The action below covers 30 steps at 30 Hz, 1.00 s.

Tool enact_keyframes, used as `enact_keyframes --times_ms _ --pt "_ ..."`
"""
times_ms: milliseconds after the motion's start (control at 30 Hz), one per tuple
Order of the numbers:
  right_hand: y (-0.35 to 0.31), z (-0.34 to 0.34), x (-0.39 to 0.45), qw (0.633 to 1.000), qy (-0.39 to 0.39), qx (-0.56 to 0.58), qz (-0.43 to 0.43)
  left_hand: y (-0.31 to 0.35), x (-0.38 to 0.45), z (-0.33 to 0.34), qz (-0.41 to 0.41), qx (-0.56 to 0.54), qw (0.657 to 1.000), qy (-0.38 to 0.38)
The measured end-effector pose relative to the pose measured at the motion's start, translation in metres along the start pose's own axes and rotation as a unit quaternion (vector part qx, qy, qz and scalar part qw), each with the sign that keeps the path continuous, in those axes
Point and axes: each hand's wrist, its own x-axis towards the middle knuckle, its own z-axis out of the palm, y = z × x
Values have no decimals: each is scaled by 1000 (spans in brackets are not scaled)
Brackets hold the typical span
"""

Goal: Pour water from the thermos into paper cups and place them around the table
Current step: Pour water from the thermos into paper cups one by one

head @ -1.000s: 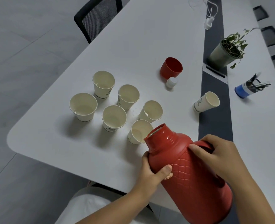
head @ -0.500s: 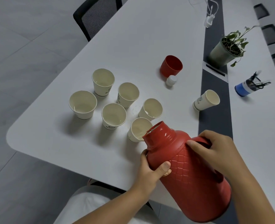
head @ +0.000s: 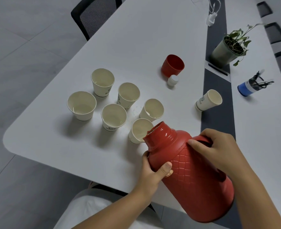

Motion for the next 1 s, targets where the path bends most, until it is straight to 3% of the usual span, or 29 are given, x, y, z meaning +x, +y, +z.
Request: enact_keyframes --times_ms 1000 --pt "3 -6 1 1000 -13 -12 0 -2 -3 7 3 0 1000 6"
